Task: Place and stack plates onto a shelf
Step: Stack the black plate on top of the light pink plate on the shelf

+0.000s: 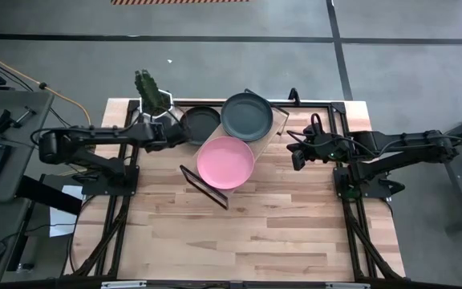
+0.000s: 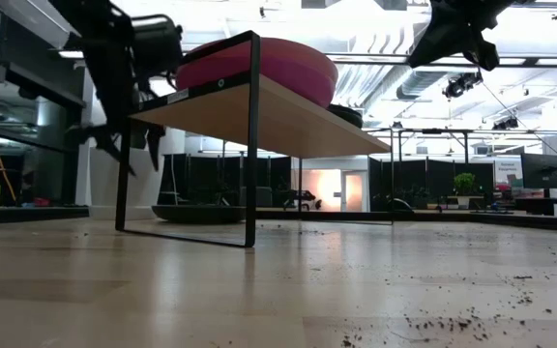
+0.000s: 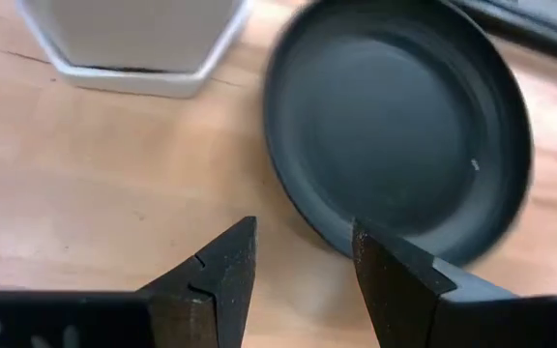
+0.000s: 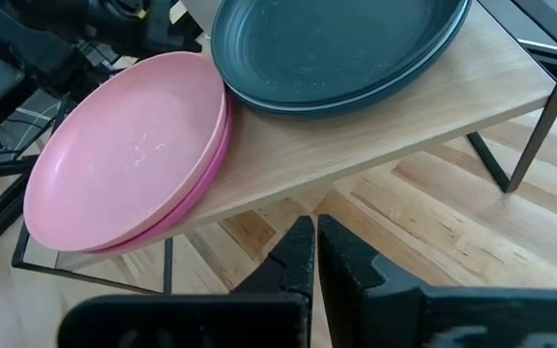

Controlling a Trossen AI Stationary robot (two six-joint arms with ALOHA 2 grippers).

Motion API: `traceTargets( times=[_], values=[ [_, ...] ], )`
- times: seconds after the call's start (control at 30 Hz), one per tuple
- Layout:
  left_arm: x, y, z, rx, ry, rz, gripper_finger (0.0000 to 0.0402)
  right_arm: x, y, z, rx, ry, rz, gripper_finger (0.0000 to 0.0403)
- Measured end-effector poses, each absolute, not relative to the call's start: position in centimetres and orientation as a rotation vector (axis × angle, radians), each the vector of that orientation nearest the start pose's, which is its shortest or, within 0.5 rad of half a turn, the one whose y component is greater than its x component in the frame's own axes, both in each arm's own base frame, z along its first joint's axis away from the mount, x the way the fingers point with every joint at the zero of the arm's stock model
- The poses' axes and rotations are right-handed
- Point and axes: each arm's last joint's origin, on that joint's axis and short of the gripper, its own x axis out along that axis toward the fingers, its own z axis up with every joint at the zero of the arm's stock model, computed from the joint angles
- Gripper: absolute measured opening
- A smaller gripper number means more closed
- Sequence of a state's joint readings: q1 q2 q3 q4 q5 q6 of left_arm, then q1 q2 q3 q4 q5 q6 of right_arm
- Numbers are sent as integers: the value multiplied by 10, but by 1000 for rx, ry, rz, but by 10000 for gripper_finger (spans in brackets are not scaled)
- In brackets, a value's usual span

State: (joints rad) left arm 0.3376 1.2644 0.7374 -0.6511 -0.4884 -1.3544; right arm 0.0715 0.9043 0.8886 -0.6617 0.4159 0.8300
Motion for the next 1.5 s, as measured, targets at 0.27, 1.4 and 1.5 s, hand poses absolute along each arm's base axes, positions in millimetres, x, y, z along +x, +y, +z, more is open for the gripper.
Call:
traceTargets(
  times=[0.27, 1.4, 1.5],
  values=[
    [199, 98, 182, -1088, 349, 1415, 158, 177, 1, 308, 628, 479, -579, 0],
    [211, 127, 132, -1187, 392, 1506, 7, 177, 1, 308, 631, 478, -579, 0],
    [211, 126, 133, -1169, 439, 1478, 7, 176, 1, 308, 631, 477, -580, 0]
  ],
)
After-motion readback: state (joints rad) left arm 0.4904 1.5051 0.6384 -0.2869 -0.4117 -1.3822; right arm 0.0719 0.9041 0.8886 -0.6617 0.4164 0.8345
